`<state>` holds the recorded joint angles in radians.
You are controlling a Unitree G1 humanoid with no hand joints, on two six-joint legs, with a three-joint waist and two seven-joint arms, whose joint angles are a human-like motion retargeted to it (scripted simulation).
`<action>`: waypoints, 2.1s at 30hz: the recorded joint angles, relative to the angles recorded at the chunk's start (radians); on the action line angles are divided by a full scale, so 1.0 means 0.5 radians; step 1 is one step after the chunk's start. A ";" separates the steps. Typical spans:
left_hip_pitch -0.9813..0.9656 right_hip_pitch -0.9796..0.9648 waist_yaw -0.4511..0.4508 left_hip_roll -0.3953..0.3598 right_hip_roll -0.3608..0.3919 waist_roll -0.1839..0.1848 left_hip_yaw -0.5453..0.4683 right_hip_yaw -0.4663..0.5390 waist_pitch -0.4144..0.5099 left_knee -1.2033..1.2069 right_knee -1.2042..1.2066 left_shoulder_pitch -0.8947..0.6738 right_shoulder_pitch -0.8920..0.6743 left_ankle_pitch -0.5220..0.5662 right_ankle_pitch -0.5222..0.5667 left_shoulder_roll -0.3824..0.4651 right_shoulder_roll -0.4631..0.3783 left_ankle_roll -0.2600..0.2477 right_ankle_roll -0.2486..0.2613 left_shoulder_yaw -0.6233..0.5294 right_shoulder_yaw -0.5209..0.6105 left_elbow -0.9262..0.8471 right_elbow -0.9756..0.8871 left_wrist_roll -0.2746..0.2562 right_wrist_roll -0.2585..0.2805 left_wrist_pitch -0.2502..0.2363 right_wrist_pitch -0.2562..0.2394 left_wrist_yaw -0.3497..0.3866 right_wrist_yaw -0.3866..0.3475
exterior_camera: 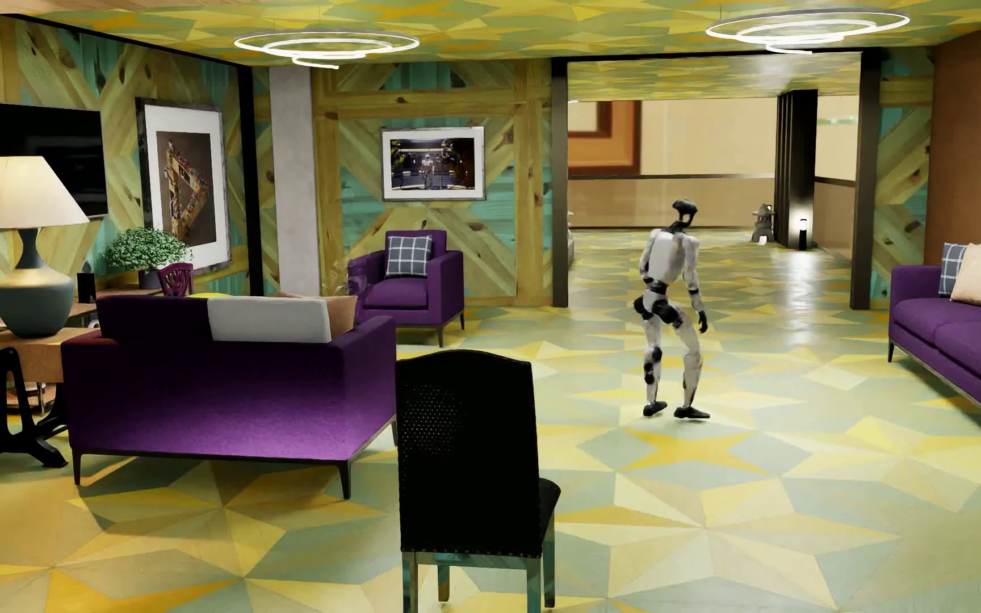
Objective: Go to the stool
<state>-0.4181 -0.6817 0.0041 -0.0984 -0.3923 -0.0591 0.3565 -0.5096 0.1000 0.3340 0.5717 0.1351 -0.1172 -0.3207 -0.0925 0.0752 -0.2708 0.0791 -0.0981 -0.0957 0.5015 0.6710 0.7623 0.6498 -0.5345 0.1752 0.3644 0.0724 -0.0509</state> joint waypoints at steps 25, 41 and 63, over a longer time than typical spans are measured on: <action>0.641 0.559 0.017 1.286 0.529 0.180 0.919 1.253 -0.191 0.506 -0.383 0.106 0.043 0.143 -0.058 -0.023 -0.254 0.134 0.571 0.489 -0.172 0.112 -0.013 0.137 0.029 0.136 -0.069 -0.133 -0.072; 0.440 -0.039 -0.098 0.050 0.381 0.057 -0.021 1.089 -0.081 0.232 1.076 0.134 0.847 -0.282 0.082 -0.010 0.321 -0.110 0.553 0.464 -0.677 -0.422 0.035 -0.206 -0.030 -0.100 -0.011 -0.039 0.137; -0.578 0.957 0.118 0.450 0.702 0.233 -0.596 0.207 -0.162 1.413 -0.243 0.311 -0.034 0.244 -0.564 0.471 -0.167 -0.126 0.096 0.566 -0.894 0.037 -0.254 -0.342 -0.271 0.091 -0.480 0.082 -0.386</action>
<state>-0.7069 -0.2033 0.0628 0.1267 -0.0412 0.0573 0.0585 -0.4060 0.0188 1.0405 0.4504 0.2907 -0.1342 -0.1989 -0.3743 0.3105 -0.3543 0.0161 -0.0499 0.1872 0.0547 0.6894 0.6351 0.4788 -0.6698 0.2208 0.1243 0.1133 -0.2437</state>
